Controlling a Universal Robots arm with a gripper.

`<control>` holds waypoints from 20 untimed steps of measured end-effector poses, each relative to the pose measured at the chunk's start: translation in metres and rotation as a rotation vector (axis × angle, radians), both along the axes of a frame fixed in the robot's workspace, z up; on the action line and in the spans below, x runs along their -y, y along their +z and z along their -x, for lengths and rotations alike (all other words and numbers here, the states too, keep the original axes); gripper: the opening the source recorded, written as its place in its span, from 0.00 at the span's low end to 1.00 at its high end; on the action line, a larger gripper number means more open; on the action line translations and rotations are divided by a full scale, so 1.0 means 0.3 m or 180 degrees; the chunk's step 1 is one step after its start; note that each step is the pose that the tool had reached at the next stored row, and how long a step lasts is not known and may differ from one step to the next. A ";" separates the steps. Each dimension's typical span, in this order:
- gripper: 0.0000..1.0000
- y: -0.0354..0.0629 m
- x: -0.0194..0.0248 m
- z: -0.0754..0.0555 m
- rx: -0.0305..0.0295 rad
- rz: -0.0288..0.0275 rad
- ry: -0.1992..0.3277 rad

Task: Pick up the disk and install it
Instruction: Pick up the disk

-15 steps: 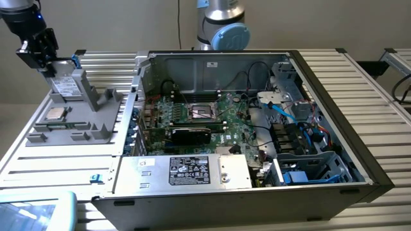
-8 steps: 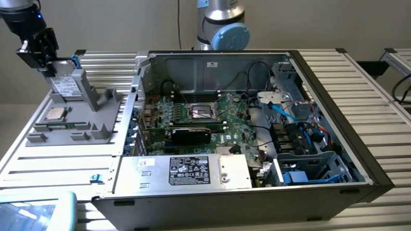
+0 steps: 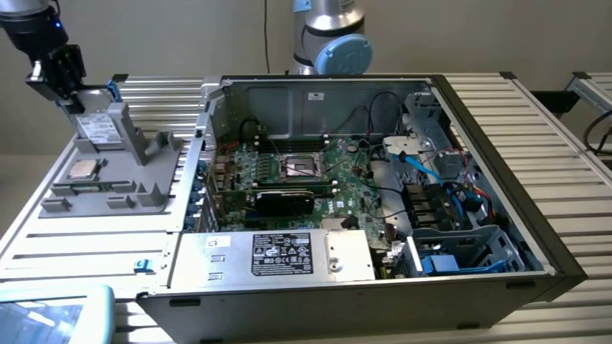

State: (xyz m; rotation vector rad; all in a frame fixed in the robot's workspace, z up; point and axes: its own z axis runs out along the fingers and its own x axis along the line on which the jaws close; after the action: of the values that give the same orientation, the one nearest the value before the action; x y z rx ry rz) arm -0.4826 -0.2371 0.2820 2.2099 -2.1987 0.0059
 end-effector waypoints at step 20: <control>0.37 0.025 0.011 0.000 0.0002 -0.0047 0.0000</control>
State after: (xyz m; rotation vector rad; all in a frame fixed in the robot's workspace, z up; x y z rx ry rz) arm -0.4826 -0.2405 0.2895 2.2177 -2.2064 -0.0099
